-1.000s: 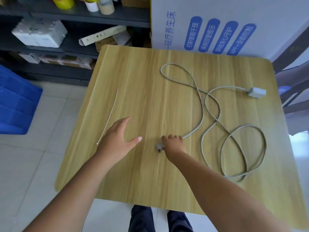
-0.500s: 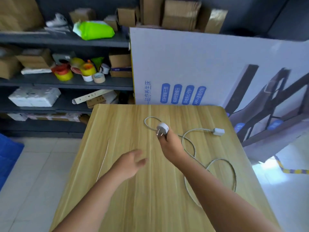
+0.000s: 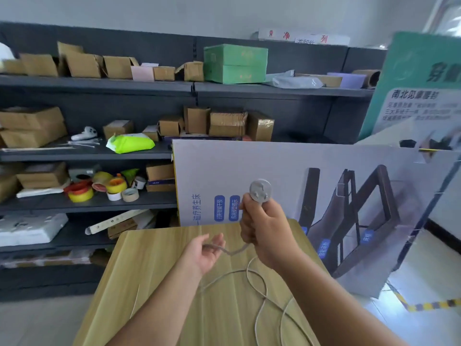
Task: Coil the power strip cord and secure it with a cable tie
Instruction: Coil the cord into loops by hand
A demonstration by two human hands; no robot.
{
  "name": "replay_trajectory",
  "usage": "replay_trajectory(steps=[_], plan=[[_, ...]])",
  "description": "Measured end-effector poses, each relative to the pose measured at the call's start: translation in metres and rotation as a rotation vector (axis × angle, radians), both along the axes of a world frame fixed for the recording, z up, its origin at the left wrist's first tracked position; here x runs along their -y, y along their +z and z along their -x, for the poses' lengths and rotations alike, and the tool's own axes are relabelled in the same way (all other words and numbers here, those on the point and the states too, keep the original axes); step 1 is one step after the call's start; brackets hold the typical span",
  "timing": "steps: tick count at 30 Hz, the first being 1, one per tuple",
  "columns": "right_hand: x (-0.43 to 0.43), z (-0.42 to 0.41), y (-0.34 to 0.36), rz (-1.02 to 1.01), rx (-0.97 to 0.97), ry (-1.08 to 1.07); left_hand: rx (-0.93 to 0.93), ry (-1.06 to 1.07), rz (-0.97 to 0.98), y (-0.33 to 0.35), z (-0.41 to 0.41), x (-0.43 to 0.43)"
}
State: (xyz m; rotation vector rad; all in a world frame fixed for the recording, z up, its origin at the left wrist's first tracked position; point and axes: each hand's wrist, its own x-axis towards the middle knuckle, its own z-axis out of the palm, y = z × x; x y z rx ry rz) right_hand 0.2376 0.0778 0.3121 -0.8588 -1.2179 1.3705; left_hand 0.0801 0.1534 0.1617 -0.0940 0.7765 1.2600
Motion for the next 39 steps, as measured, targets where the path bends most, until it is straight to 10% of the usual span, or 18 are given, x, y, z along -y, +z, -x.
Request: replay_trajectory(steps=[8,16,23,30,35,39], plan=[[0.011,-0.099,0.023,-0.021,0.088,-0.195,0.022,0.371,0.084,-0.009,0.055,-0.020],[-0.014,-0.075,0.001,0.068,0.084,-0.225,-0.367,-0.009,-0.460,0.085,-0.020,0.033],[-0.018,-0.023,-0.017,0.087,0.134,0.002,-1.421,-0.211,-0.827,0.119,-0.065,0.072],[-0.008,-0.029,-0.002,-0.138,0.313,0.099,-2.098,0.408,-0.901,0.111,-0.033,0.086],[0.002,-0.037,0.020,-0.119,0.264,0.128,-1.857,0.686,-0.774,0.071,-0.017,0.092],[0.008,-0.045,0.036,-0.097,0.135,0.133,-1.552,0.080,-0.421,0.047,-0.018,0.075]])
